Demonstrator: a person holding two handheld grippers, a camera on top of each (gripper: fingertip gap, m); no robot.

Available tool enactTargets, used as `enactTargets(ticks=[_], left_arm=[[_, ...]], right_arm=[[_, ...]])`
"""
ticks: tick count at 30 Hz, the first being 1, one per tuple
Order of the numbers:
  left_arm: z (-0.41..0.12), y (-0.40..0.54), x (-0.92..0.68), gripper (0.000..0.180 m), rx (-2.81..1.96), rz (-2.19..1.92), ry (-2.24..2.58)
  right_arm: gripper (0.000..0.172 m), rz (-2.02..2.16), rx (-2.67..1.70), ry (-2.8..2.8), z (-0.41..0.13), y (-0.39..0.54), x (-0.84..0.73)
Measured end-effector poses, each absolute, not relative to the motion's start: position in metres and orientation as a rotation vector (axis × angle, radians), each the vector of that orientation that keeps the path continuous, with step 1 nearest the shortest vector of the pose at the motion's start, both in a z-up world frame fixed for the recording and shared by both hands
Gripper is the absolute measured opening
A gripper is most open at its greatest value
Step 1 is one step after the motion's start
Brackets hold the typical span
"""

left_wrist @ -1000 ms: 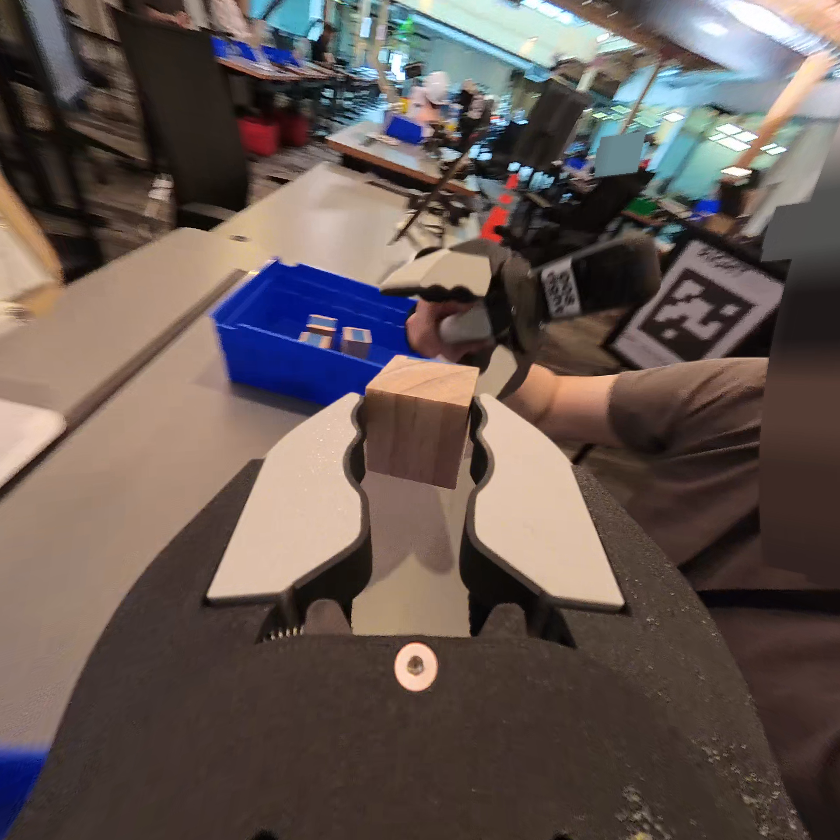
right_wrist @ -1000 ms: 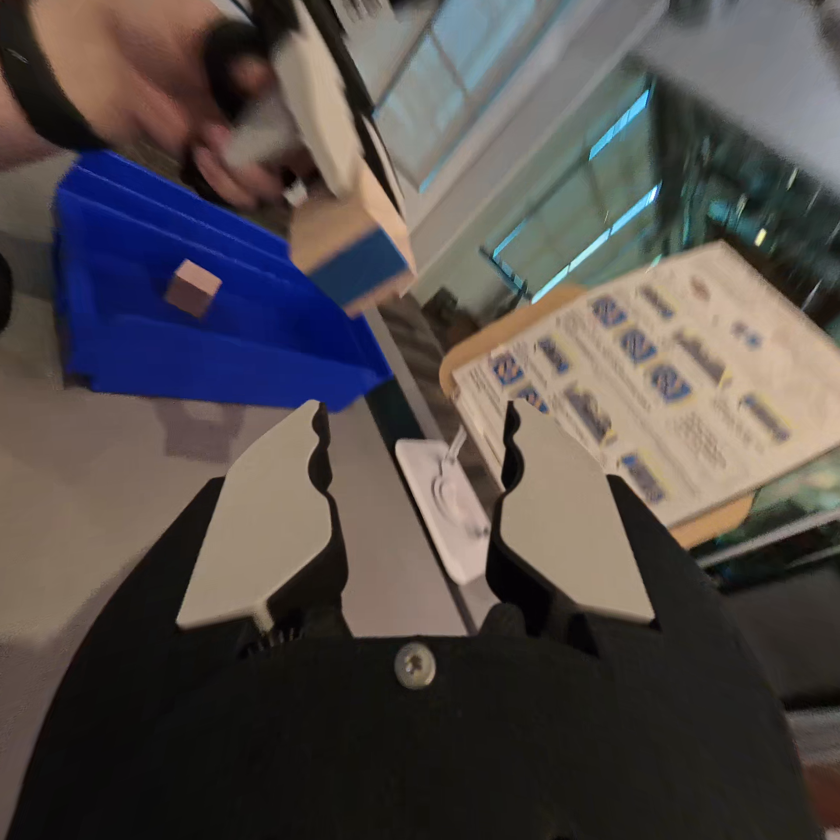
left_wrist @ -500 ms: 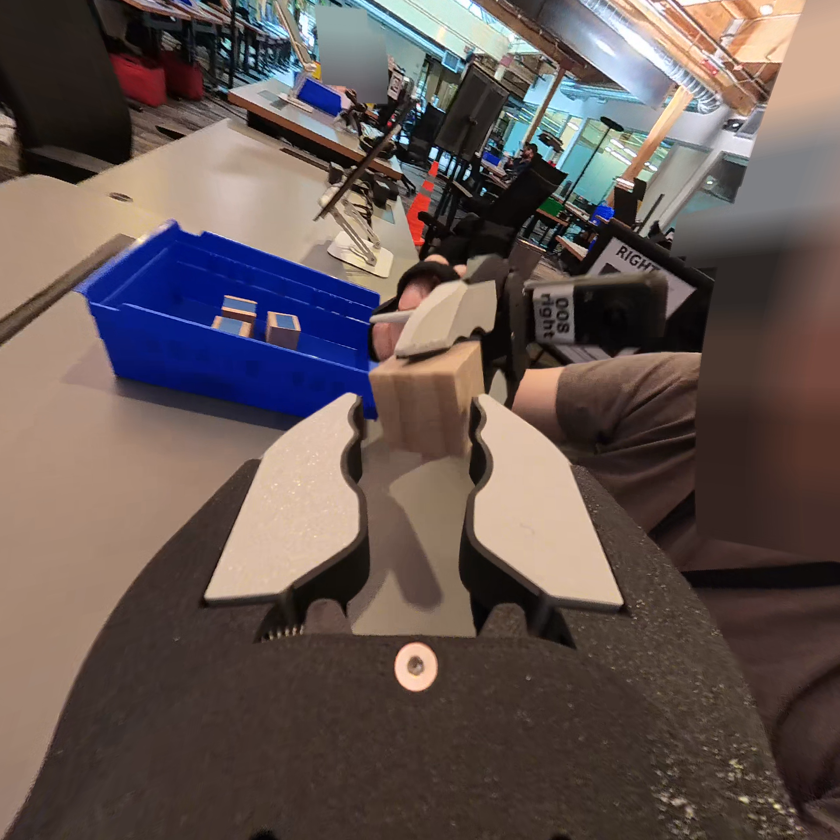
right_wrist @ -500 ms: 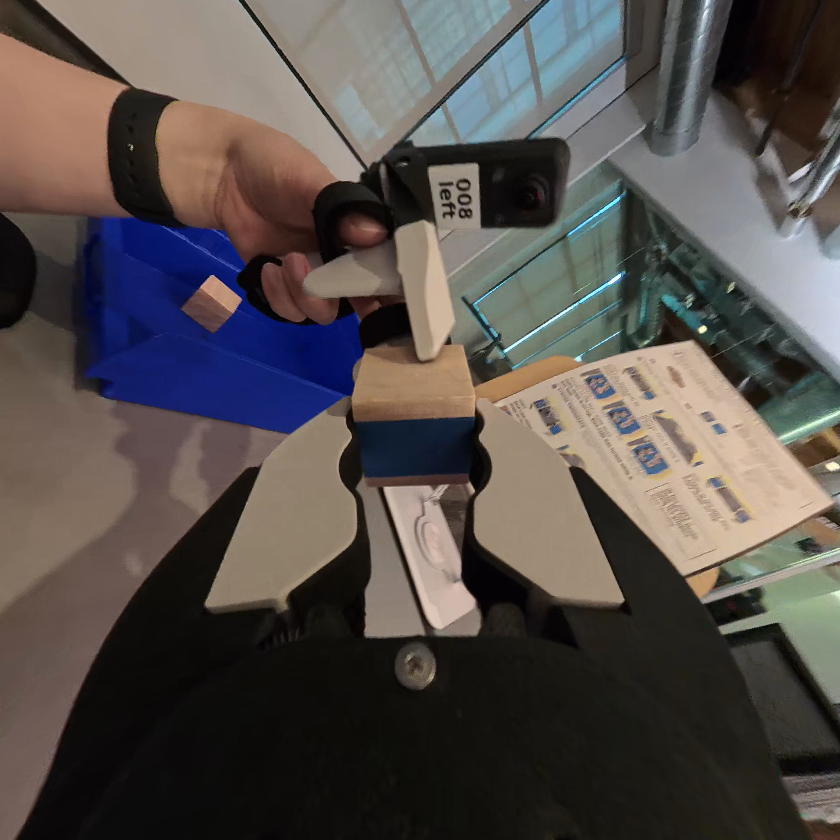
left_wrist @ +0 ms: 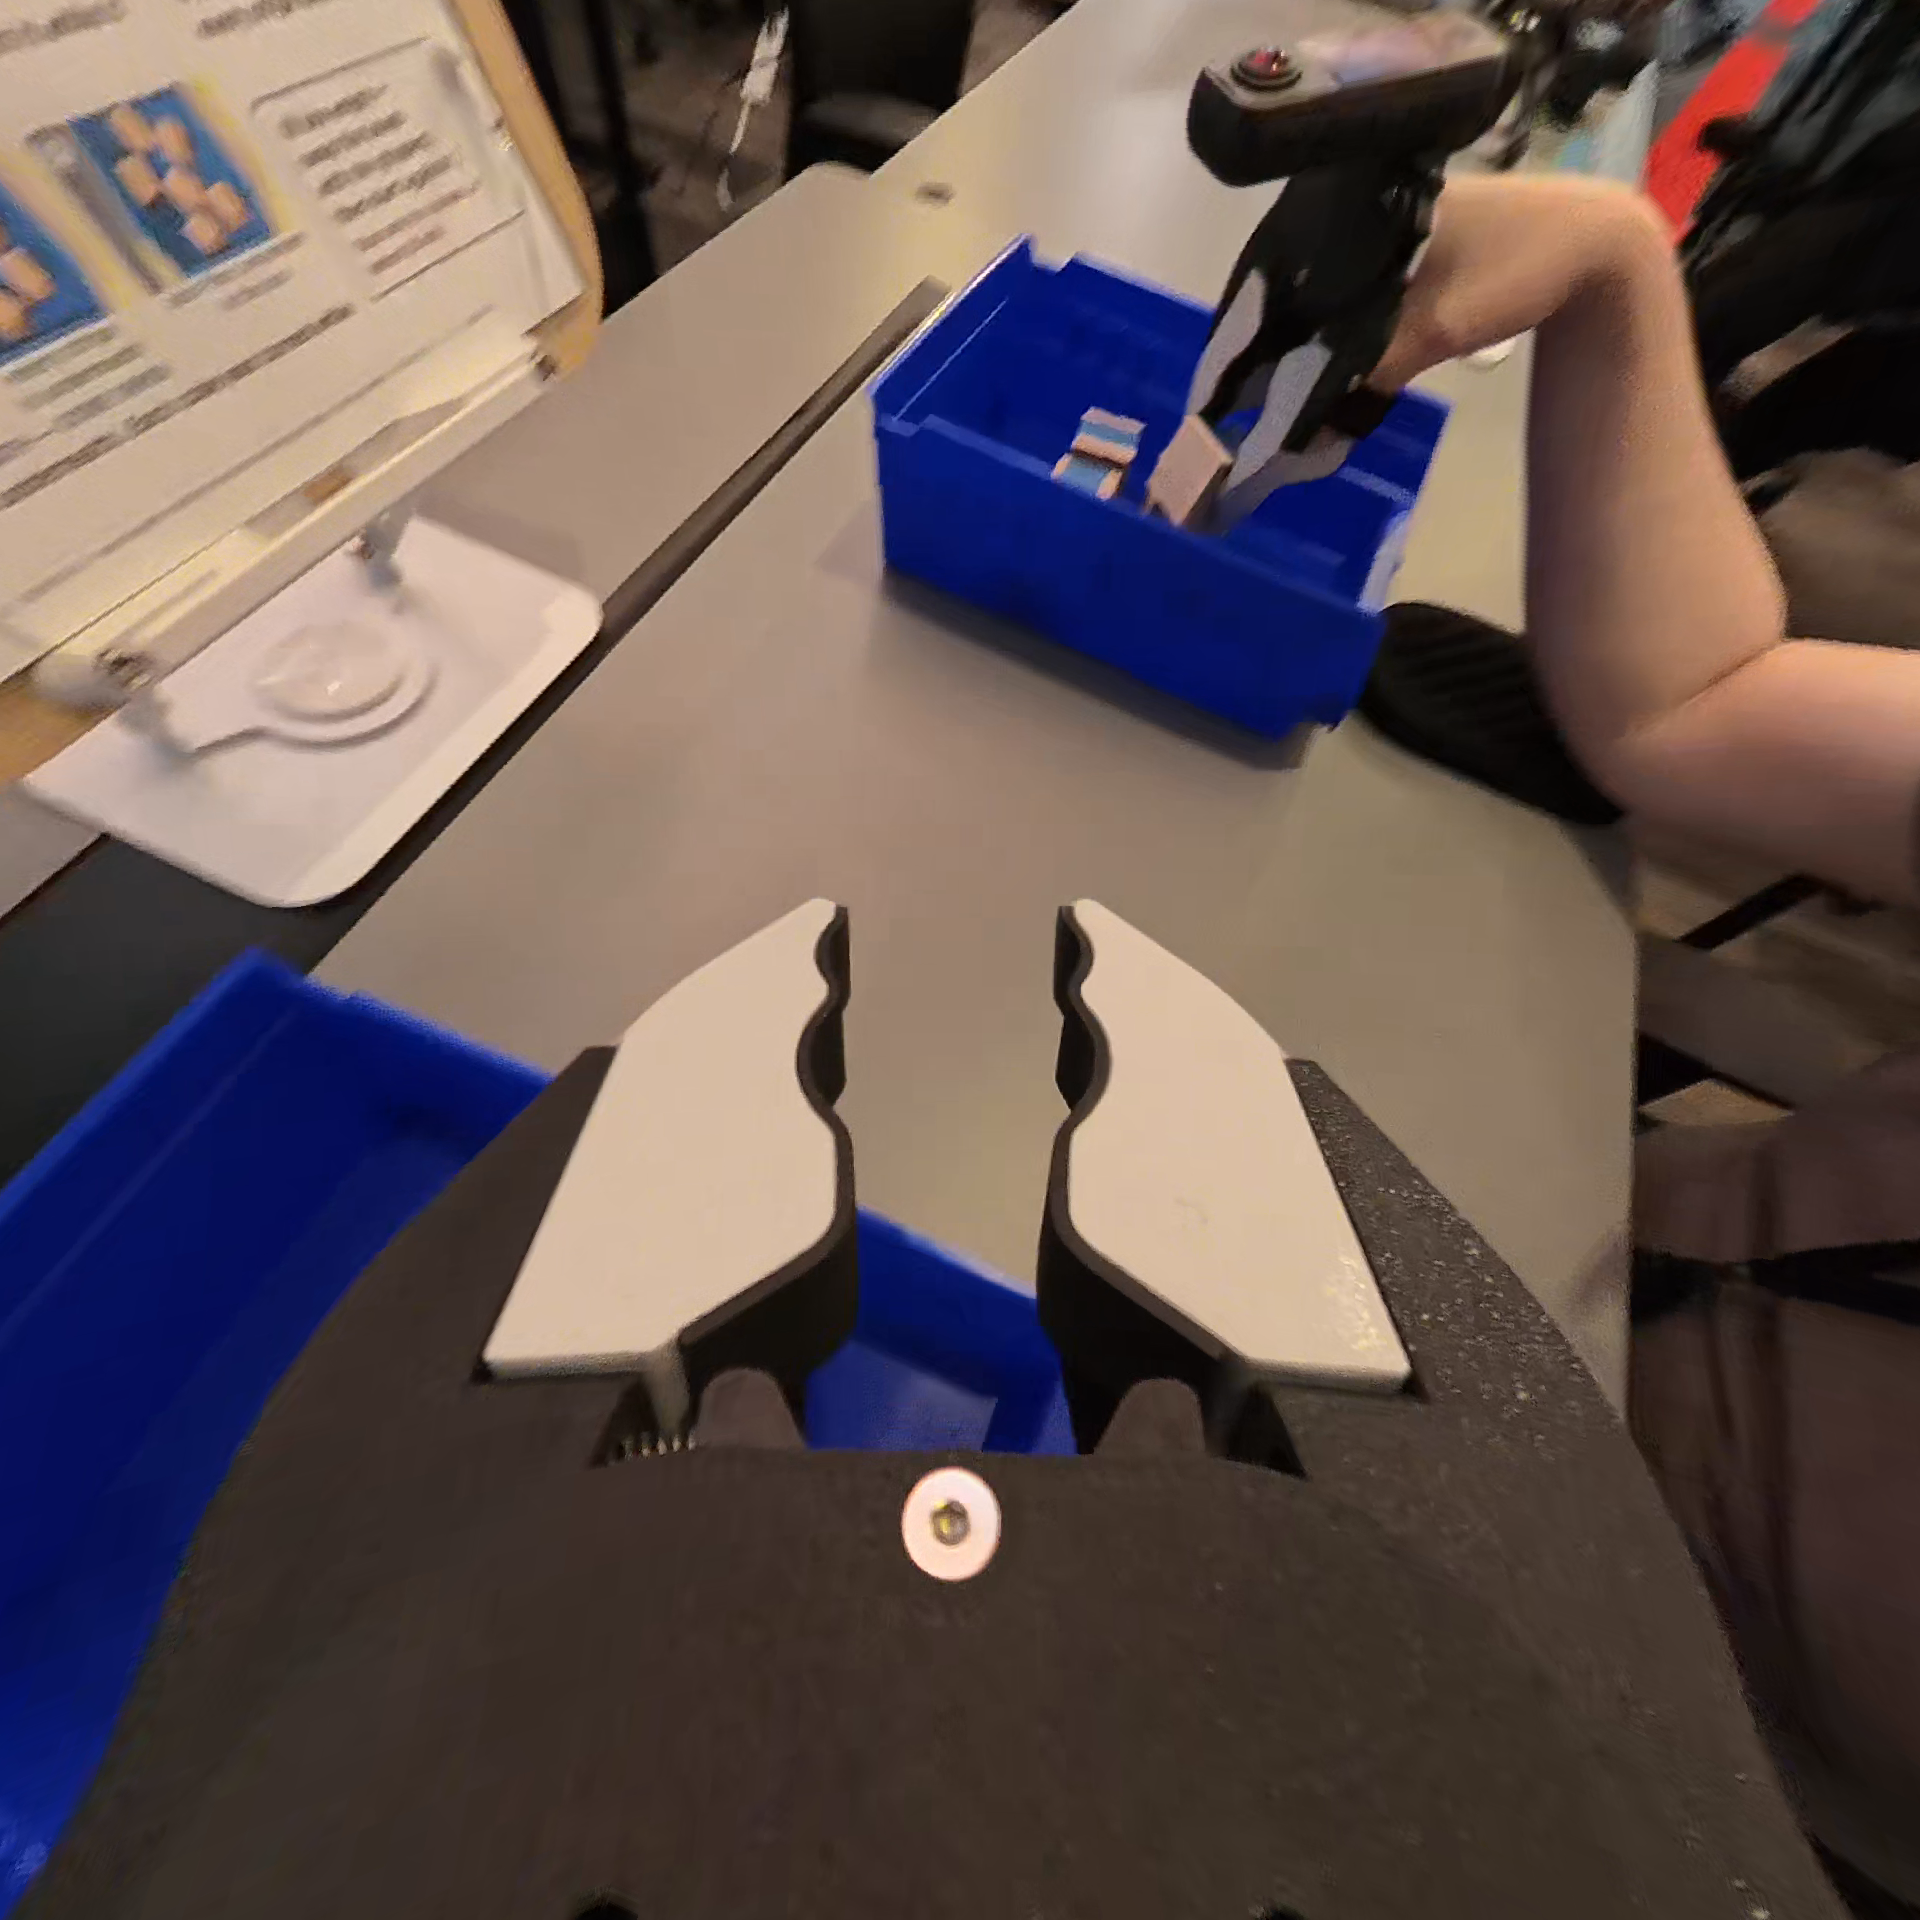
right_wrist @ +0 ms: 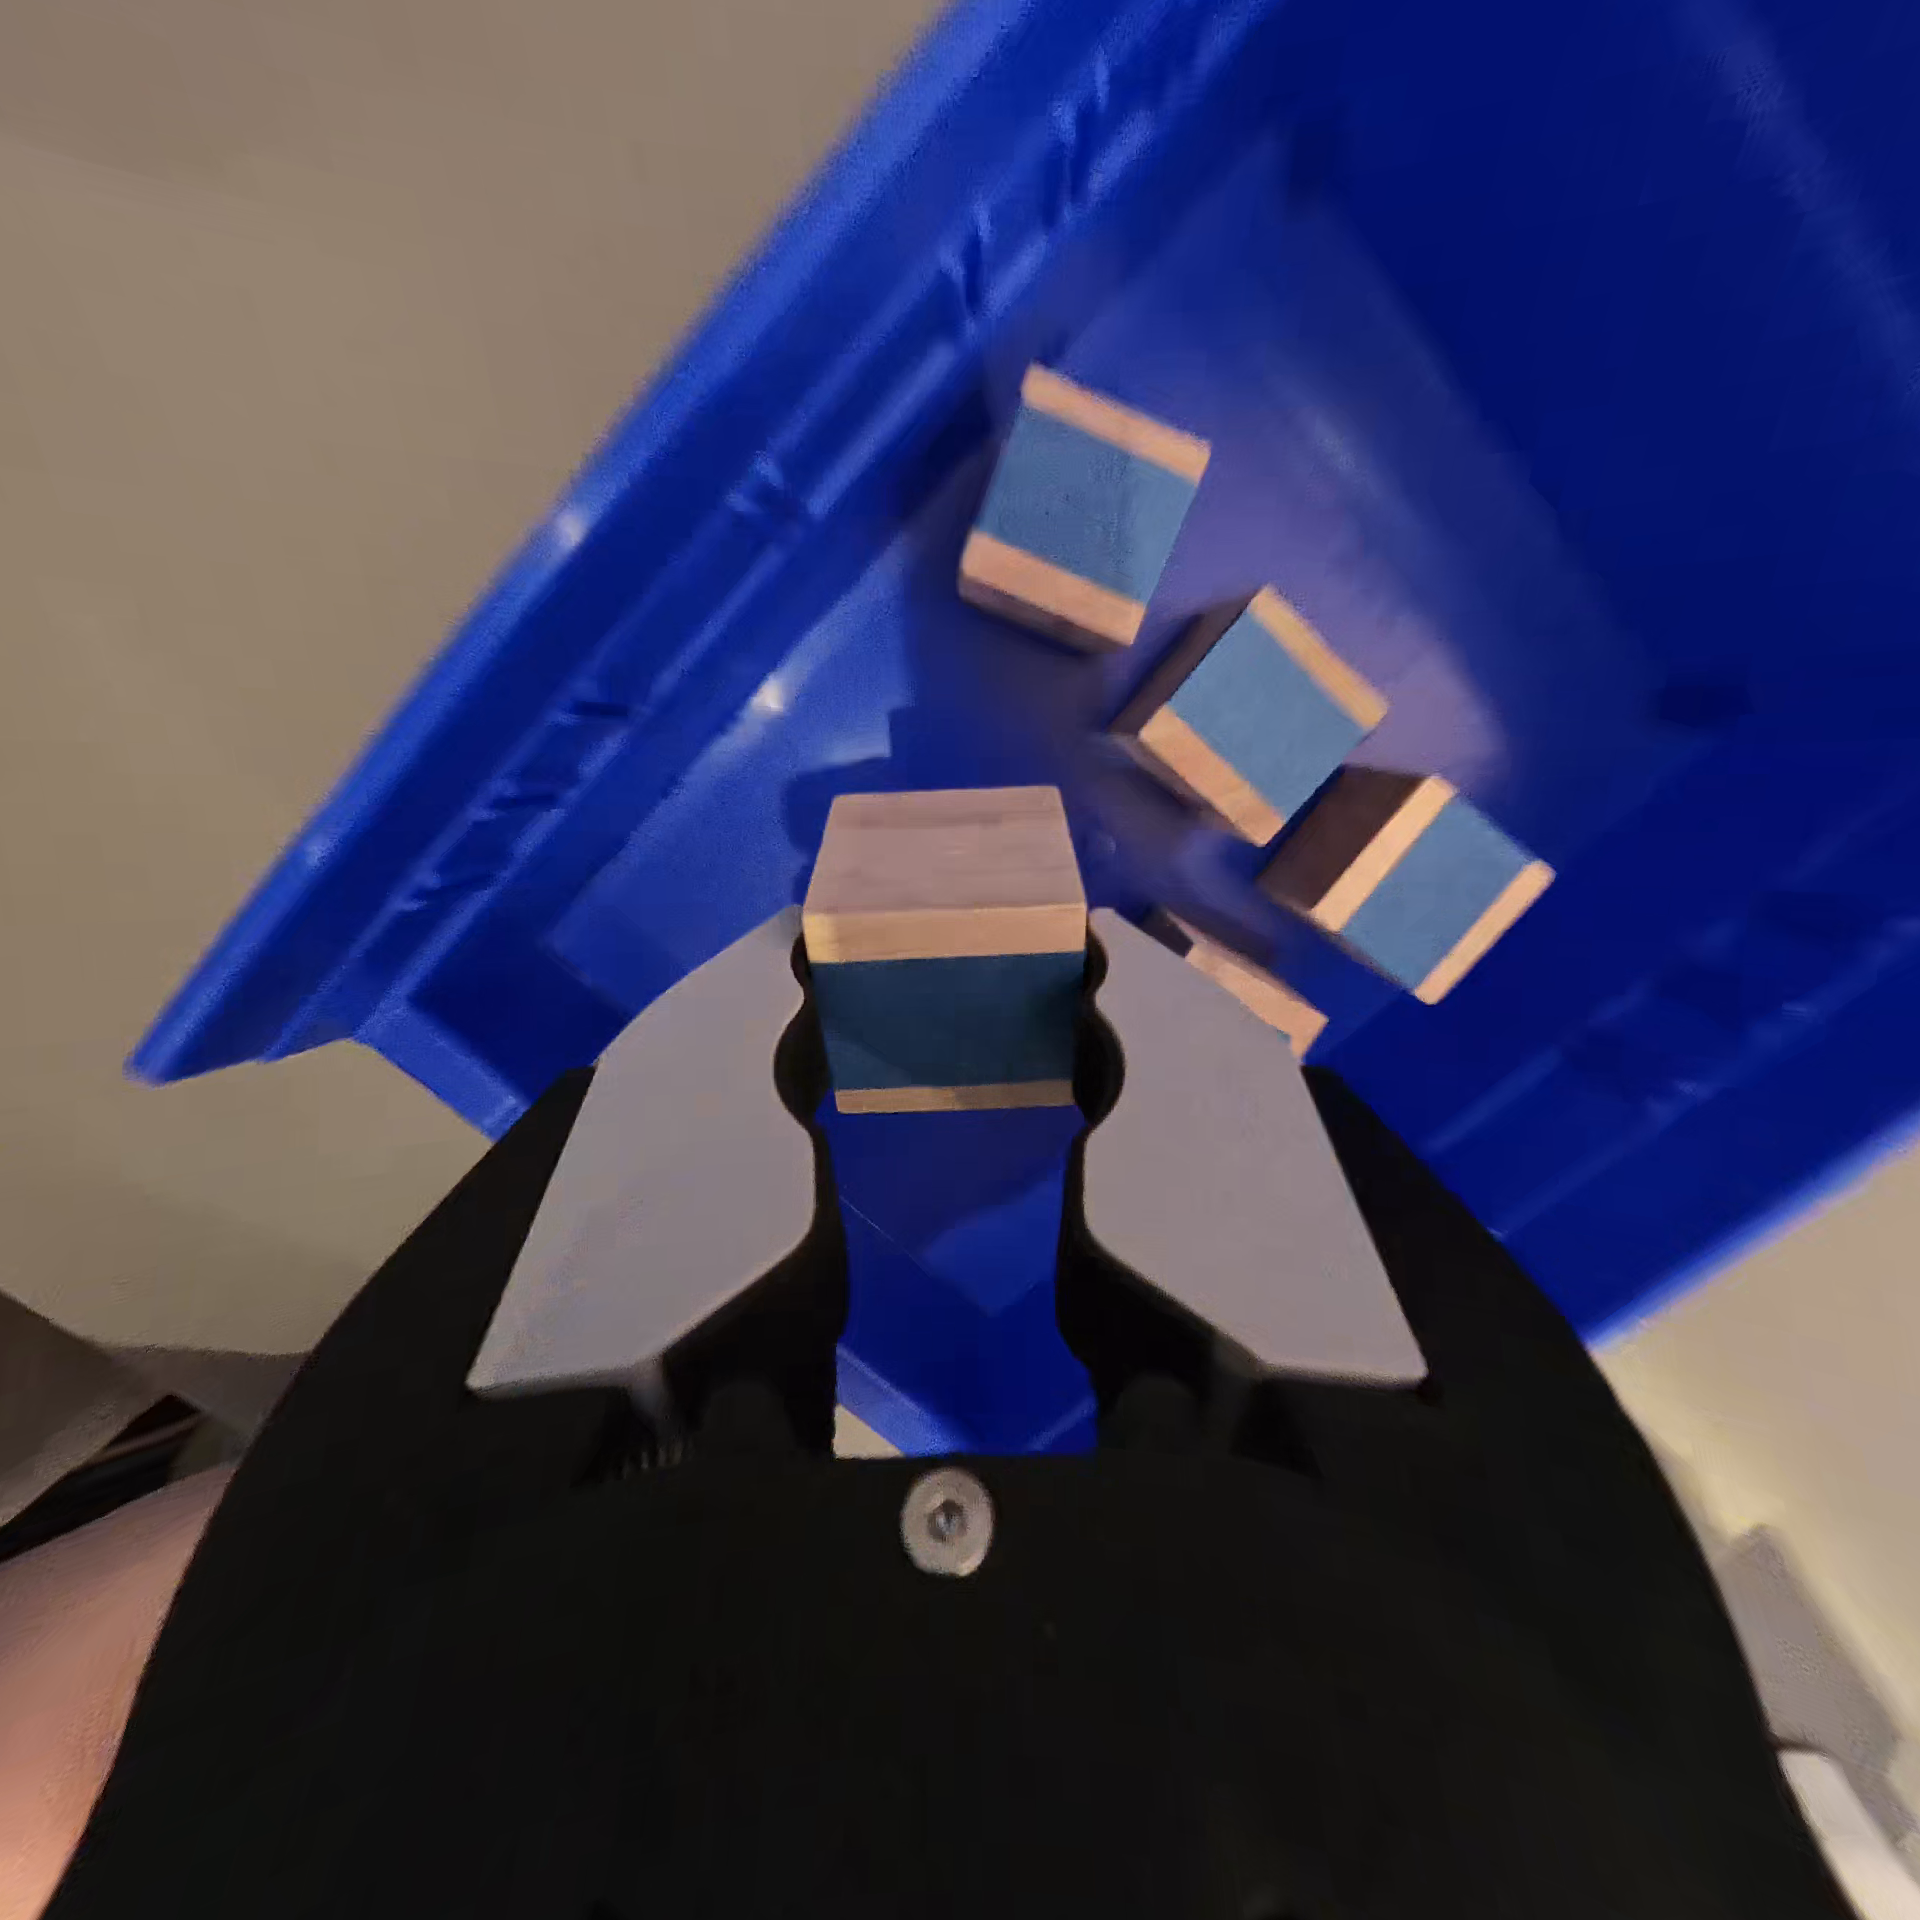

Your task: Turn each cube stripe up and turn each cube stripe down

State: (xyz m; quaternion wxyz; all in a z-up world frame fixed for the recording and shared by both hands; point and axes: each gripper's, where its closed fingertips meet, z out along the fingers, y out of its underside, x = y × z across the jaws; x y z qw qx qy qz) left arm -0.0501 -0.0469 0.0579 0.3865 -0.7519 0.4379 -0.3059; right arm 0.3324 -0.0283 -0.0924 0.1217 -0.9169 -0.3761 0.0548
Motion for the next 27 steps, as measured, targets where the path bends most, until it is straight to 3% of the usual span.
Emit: enactTargets(ticks=[9,21,27], left_arm=[[0.011,-0.026,-0.128,0.037,-2.246,-0.473,0.986],[-0.050,-0.019,-0.216,0.039,-2.673,0.128,0.754],[-0.081,-0.023,-0.229,0.061,-2.872,0.148,0.677]], right_arm=[[0.047,0.007,-2.960,-1.104,-0.154,-0.026,0.351],[0.055,0.004,-2.751,-0.970,-0.113,0.000,0.348],[0.056,-0.040,-2.794,-0.985,-0.120,-0.002,0.355]])
